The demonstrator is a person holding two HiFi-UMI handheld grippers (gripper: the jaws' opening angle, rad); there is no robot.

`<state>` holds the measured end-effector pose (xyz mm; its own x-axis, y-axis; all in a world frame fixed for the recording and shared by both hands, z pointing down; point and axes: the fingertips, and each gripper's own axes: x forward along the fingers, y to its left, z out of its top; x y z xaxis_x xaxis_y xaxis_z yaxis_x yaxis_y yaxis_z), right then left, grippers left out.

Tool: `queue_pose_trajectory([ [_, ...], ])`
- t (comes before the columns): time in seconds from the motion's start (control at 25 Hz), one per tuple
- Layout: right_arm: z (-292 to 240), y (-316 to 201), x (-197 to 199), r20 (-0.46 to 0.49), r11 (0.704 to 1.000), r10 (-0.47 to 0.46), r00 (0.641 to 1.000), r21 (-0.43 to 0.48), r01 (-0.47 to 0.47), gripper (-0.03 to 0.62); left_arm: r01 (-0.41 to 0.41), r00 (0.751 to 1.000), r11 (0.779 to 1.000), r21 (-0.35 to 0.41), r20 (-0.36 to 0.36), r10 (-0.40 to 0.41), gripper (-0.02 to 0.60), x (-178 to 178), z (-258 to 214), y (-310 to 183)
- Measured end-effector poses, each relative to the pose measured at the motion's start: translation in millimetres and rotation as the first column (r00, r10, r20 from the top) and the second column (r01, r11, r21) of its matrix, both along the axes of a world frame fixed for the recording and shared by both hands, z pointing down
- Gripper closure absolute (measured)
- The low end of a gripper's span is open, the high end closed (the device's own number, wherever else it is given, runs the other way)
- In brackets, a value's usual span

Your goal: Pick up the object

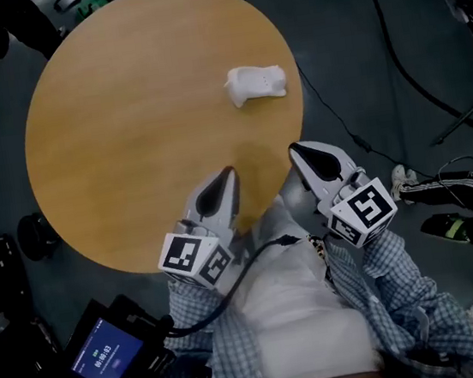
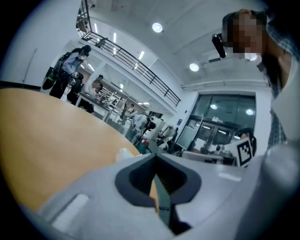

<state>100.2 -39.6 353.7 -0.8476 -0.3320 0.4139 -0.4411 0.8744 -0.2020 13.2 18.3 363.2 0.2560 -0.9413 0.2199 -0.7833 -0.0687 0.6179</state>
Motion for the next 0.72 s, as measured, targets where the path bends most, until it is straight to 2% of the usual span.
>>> queue_pose_trajectory([
  [0.04, -5.4, 3.4, 7.8, 0.0, 0.999, 0.045, 0.999, 0.027, -0.045, 0.588, -0.04, 0.999, 0.999, 0.018, -0.014, 0.04, 0.578, 6.5, -0.4, 2.1],
  [0.12, -11.7, 4.2, 13.3, -0.011, 0.998, 0.043, 0.999, 0.051, -0.042, 0.588, -0.046, 0.998, 0.999, 0.021, -0.043, 0.046, 0.578, 14.4, -1.8, 5.1],
  [0.32, -8.0, -20.6, -17.9, -0.07, 0.987, -0.147, 0.987, 0.053, 0.151, 0.588, 0.034, 0.998, 0.999, -0.007, -0.046, -0.034, 0.578, -0.2, 1.5, -8.2],
  [0.44, 7.4, -16.1, -30.5, -0.083, 0.961, -0.268, 0.96, 0.039, 0.272, 0.564, 0.042, 0.999, 0.998, -0.04, -0.022, -0.043, 0.534, -5.2, 13.7, -2.5],
  [0.52, 18.7, -11.5, -35.1, -0.07, 0.948, -0.311, 0.948, 0.043, 0.314, 0.539, -0.003, 1.0, 0.999, -0.047, 0.018, 0.004, 0.509, -4.2, 25.1, 2.9],
  [0.6, 28.3, -12.6, -38.5, -0.09, 0.93, -0.361, 0.928, 0.04, 0.365, 0.524, -0.038, 0.999, 0.997, -0.06, 0.024, 0.04, 0.489, 0.7, 34.7, 5.3],
  [0.72, 41.4, -16.6, -49.3, -0.17, 0.871, -0.485, 0.858, -0.009, 0.491, 0.458, -0.049, 0.999, 0.994, -0.096, -0.027, 0.047, 0.463, 5.5, 49.5, 5.9],
])
